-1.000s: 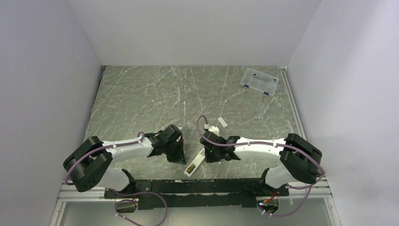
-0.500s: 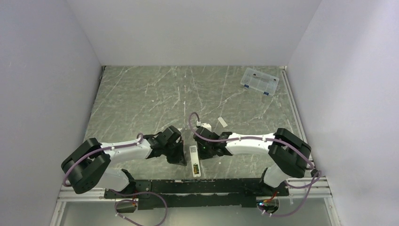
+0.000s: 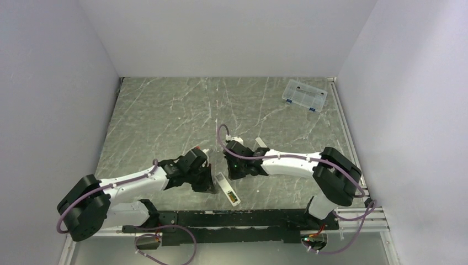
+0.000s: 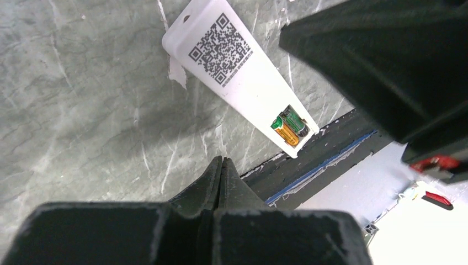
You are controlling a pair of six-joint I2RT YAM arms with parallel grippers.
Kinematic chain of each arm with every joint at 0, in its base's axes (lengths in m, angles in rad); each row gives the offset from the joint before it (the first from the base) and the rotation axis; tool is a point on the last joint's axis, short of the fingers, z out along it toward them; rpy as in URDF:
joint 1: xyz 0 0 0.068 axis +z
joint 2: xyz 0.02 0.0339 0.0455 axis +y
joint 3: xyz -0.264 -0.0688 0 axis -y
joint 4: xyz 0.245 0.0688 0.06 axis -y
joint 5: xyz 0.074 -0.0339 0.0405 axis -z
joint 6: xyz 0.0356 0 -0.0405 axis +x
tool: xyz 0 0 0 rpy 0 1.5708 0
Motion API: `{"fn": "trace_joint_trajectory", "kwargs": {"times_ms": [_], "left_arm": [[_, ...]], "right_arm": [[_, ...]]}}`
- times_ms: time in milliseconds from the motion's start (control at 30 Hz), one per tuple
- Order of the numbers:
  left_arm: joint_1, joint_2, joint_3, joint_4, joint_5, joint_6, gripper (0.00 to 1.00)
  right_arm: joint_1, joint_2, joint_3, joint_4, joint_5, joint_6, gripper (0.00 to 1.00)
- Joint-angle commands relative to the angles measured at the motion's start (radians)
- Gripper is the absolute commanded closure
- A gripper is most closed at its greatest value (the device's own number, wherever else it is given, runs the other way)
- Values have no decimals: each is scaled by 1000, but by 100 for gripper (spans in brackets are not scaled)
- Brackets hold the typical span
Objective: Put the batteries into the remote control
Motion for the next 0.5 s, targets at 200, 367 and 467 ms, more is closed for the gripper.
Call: {"fn": "trace_joint_trajectory", "kwargs": {"times_ms": [200,367,467], "left_arm": [[-3,-124,44,-152,-81,12,100],[-5,-170,89,-233,-113,27,92],[-5,-197,129,-286,-131,40,84]], "right_arm": [[-125,-111,78,-106,54,-139,97],[-208,-133,115,-146,60,-216,88],[-251,-143,136,-162,73,-255,84]]}}
